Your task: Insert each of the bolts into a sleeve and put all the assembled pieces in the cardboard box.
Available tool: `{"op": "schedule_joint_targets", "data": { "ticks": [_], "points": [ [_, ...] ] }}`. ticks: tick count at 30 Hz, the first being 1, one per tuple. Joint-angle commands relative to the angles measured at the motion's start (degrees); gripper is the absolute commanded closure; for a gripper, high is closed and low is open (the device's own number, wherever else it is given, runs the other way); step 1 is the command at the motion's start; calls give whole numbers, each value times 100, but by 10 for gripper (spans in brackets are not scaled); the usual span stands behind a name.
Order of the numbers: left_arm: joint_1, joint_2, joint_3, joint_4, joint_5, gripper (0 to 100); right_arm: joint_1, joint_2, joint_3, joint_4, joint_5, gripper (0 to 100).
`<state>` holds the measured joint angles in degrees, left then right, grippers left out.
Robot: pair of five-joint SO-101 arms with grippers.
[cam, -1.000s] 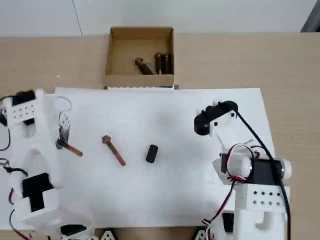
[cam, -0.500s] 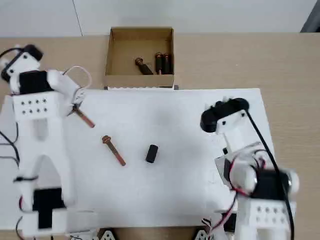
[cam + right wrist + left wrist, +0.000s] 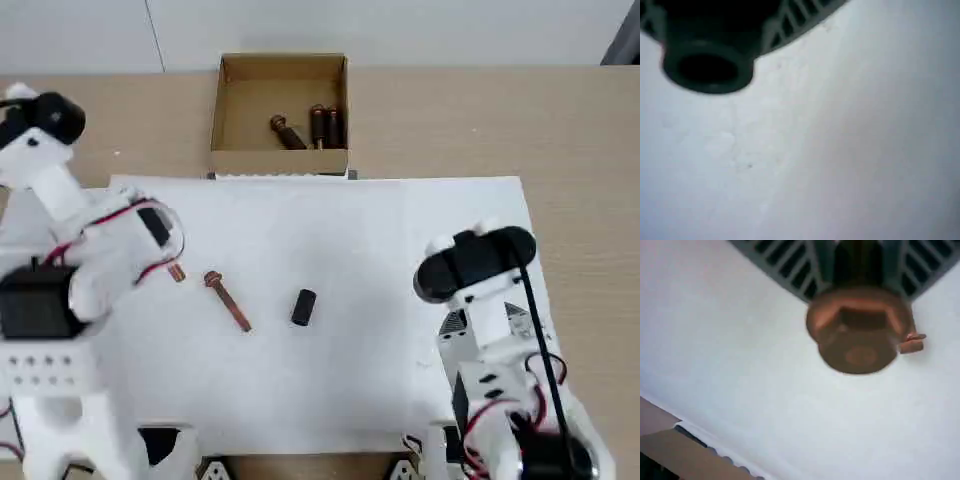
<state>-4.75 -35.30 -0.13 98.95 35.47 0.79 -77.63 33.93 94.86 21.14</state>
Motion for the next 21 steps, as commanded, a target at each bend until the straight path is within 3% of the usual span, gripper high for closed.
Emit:
{"op": "schedule_joint_targets", "data": {
  "ticks": [1, 7, 13, 21],
  "points": [
    [53, -457, 207, -299, -105, 995, 66, -127, -237, -66, -53, 996],
    [79, -1116, 875, -703, -738, 995, 31, -558, -123, -804, -185, 996],
    [79, -2251, 1789, -1486, -1486, 995, 22, -1314, 563, -1640, -1538, 996],
    [105, -3877, 3609, -2462, -1644, 995, 22, -2281, 1688, -1745, -1618, 996]
  ]
}}
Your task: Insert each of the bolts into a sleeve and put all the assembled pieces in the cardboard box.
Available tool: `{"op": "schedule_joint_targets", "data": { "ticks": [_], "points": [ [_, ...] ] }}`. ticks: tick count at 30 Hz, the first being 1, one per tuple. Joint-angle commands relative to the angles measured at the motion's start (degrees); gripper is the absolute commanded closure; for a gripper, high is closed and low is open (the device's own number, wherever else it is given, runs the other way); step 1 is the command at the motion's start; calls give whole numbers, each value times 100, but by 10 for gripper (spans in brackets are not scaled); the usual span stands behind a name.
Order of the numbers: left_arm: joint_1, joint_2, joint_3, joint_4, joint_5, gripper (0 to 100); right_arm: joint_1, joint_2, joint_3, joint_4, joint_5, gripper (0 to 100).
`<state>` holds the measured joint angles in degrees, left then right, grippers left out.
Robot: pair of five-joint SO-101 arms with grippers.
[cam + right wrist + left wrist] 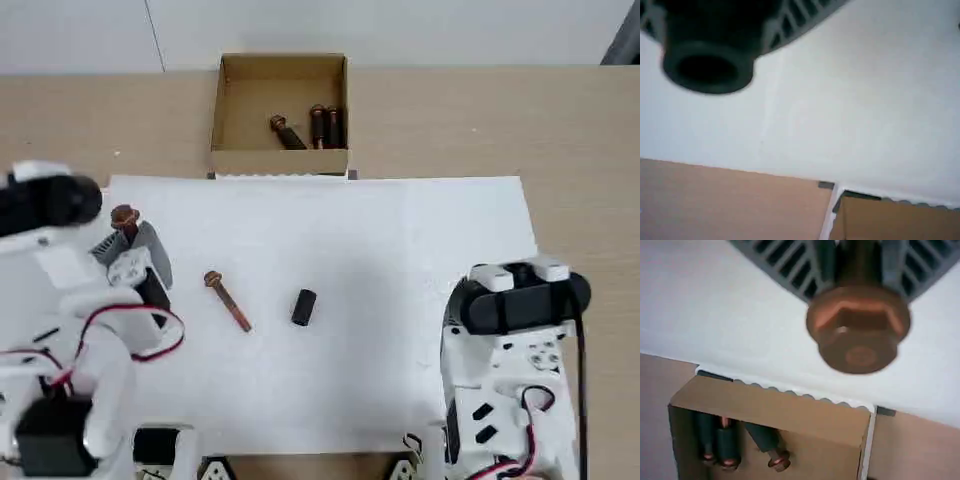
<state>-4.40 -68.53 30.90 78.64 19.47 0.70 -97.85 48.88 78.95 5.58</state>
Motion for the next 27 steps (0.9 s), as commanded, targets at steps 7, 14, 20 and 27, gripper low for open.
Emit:
{"op": "schedule_joint_targets", "data": {
  "ticks": [7, 14, 20, 27],
  "points": [
    [730, -2567, 2123, -1160, -35, 995, 13, -611, 571, -145, -79, 996],
    [818, -3473, 2791, -1714, 88, 995, -1209, -602, 1187, -295, -79, 996],
    [1187, -3552, 3055, -1829, 712, 995, -2325, -593, 2066, -1666, -62, 996],
    [1442, -3552, 4040, -3130, 721, 995, -3284, -593, 3200, -2580, -70, 996]
  ]
}}
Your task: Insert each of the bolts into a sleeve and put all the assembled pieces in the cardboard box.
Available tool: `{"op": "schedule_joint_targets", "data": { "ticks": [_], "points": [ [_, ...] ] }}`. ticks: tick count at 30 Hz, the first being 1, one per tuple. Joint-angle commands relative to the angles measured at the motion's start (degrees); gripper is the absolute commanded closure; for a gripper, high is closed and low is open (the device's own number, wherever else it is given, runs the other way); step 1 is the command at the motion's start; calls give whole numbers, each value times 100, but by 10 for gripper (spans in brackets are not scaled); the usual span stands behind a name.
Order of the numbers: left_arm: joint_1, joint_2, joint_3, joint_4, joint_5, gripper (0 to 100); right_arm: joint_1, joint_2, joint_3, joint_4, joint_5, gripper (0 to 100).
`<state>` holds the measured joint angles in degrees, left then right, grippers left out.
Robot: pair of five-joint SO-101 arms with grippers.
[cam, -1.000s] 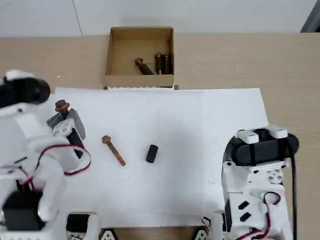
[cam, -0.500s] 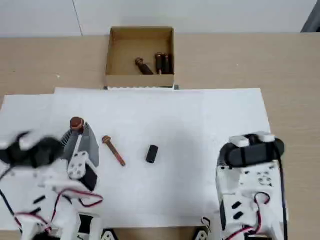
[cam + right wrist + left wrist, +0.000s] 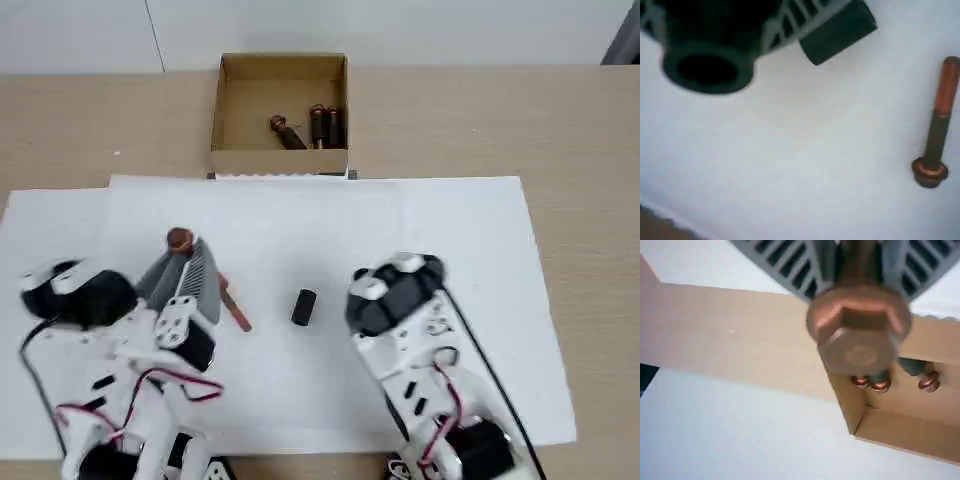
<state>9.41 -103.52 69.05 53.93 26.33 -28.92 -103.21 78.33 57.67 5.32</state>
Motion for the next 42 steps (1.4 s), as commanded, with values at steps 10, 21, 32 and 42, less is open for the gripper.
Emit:
{"op": "schedule_joint_targets", "data": {
  "ticks": [10, 21, 32, 42],
  "points": [
    [299, -53, 690, -1512, 967, 995, -673, -57, 976, -884, -9, 996],
    [668, -53, 848, -1495, 1653, 995, -1191, -57, 1266, -1068, 9, 996],
    [826, -53, 1226, -1503, 1723, 995, -1455, -57, 1178, -1789, 721, 996],
    [1248, -53, 1349, -1407, 1723, 995, -1455, -57, 1196, -1851, 774, 996]
  ]
}}
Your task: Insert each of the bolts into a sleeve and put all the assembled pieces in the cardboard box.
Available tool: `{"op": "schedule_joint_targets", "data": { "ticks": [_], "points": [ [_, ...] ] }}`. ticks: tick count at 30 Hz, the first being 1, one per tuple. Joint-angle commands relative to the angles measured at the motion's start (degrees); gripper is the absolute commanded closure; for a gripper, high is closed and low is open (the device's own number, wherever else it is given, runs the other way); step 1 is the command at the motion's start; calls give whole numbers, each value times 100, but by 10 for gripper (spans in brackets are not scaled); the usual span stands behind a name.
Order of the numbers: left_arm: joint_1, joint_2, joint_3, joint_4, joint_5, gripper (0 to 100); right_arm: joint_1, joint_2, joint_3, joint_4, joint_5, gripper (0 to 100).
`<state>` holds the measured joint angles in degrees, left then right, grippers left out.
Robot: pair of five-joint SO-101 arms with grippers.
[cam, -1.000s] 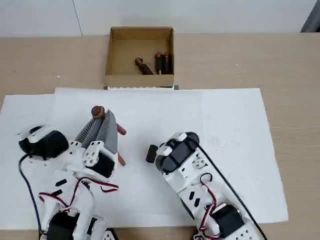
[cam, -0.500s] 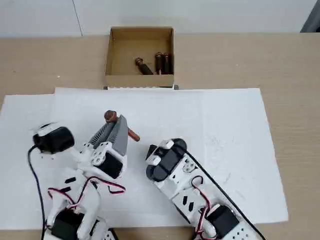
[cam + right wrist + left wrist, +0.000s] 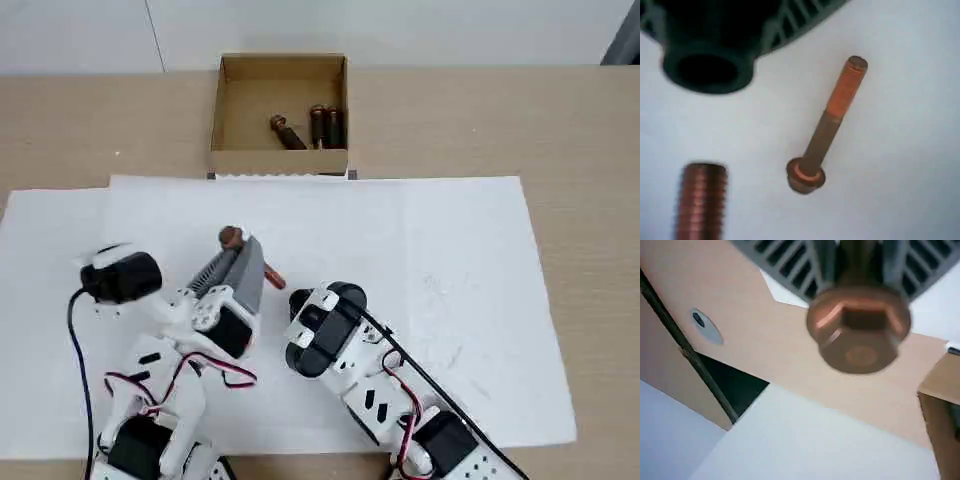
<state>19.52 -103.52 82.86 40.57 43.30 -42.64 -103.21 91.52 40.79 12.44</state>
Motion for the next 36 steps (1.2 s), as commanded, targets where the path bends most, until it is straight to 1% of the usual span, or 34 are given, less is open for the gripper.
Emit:
{"op": "schedule_joint_targets", "data": {
  "ticks": [1, 12, 18, 21, 27, 32, 36],
  "points": [
    [316, -53, -22, -70, 26, 995, -84, -57, -123, -163, 62, 996],
    [378, -53, 312, -88, 26, 995, -84, -57, -158, -171, 70, 996],
    [510, -53, 514, -62, 26, 995, -84, -48, -149, -400, 176, 996],
    [818, -53, 532, 185, 26, 995, -84, -48, -141, -400, 255, 996],
    [1433, -53, 532, 923, 9, 995, -75, -48, -149, -400, 264, 996],
    [1758, -53, 532, 1495, 0, 995, -75, -48, -158, -400, 264, 996],
    [1811, -53, 532, 1591, -44, 992, -75, -48, -149, -400, 264, 996]
  ]
}}
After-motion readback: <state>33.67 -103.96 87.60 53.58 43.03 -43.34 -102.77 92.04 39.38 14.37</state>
